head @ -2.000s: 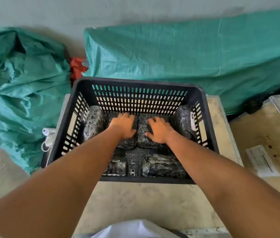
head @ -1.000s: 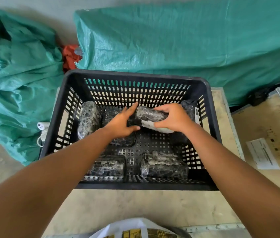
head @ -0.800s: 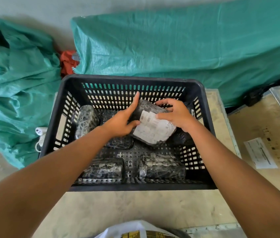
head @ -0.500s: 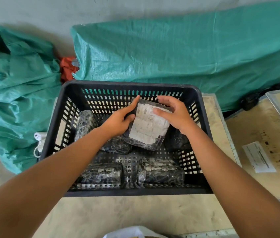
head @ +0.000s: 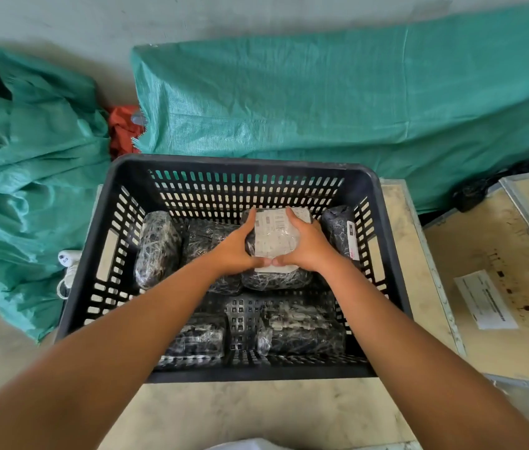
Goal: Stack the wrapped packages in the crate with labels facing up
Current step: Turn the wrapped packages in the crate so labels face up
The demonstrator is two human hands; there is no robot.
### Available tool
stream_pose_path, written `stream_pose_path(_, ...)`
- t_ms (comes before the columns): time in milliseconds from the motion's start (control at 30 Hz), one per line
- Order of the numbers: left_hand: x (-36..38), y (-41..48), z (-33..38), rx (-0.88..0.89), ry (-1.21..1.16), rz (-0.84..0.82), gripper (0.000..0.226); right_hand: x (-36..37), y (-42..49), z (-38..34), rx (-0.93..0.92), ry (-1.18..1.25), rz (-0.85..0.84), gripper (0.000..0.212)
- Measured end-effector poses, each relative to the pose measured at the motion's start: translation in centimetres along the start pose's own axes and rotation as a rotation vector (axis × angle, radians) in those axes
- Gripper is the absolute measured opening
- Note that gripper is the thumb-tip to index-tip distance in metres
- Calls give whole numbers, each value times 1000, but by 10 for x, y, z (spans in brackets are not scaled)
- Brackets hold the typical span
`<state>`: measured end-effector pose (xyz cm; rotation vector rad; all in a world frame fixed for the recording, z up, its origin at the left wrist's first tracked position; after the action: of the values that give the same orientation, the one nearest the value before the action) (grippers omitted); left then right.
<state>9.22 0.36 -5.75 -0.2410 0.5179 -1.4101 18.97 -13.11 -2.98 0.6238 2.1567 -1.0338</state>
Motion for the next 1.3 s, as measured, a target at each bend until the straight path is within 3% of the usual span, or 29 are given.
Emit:
stream_pose_path(233, 18, 18, -14, -25, 168, 74, 128, 10, 15, 2, 105, -249, -2, 140)
stream_pose_path(367, 27, 17, -23, -88, 744, 129, 112, 27, 23, 4, 133, -450, -30, 131)
stream_pose_path(433, 31, 20, -26, -77, 891, 77, 102, 37, 22, 8, 114, -542, -66, 121)
stream_pose_path(533, 32, 27, -32, -97, 888, -11, 96, 50, 20, 12, 105, -624, -142, 118)
stream_pose_path(733, 34, 30, -18, -138, 892, -5, 97, 28, 6, -5, 105, -515, -131, 108)
stream_pose_path(933, 46, 18, -12, -95, 843, -58, 98, -51, -40, -36, -106, -462, 289, 70)
stream_pose_path(1033, 45, 15, -6, -25, 850, -10, 101, -82, -67, -14, -45, -510, 424, 69)
stream_pose_path(1167, 50, 12, -12, -32, 848, -41, 99, -64, -79, 19, 103, -539, 263, 91)
stream_pose_path(1300, 56, 9, -15, -56, 910, -58, 87, -45, -78, 27, 50, -348, 197, 90)
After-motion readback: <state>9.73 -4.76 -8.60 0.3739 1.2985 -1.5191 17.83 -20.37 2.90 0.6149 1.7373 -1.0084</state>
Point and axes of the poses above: each hand's wrist, its own y-axis towards the middle knuckle, its own x-axis out of the palm, z = x × y, the point moved 8 cm from there along y, towards the middle knuckle, and after that the axes turned 13 degrees about -y, right-handed, at the moved point
